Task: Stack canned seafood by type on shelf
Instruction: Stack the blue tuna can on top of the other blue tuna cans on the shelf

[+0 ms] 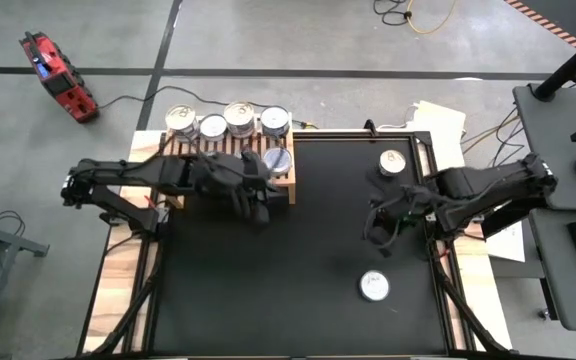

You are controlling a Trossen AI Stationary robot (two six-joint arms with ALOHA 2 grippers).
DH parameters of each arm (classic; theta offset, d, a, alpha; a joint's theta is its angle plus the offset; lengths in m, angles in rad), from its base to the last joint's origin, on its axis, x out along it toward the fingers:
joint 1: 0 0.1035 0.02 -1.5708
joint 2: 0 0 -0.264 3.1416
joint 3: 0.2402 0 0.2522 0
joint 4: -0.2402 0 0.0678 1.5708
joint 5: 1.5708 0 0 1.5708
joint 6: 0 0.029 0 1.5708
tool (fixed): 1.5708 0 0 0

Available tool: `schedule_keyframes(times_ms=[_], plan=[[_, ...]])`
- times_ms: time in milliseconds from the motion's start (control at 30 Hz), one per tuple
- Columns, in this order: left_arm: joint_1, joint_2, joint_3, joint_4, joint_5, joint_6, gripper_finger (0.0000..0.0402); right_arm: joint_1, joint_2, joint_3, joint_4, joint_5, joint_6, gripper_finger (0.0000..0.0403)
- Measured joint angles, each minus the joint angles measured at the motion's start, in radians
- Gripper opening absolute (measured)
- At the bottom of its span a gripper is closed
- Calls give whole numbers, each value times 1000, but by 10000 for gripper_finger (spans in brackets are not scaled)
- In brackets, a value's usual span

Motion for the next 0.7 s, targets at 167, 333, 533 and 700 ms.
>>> schedule_keyframes(times_ms=[167,333,533,700], plan=[[-44,33,0,-105,24,7,0,101,9,-108,40,2,211,13],[-115,34,0,-117,56,30,0,228,18,-230,149,1,441,13],[-205,29,0,-81,59,58,0,364,24,-327,180,60,715,13],[-228,2,-73,76,59,103,0,444,24,-380,185,101,840,13]])
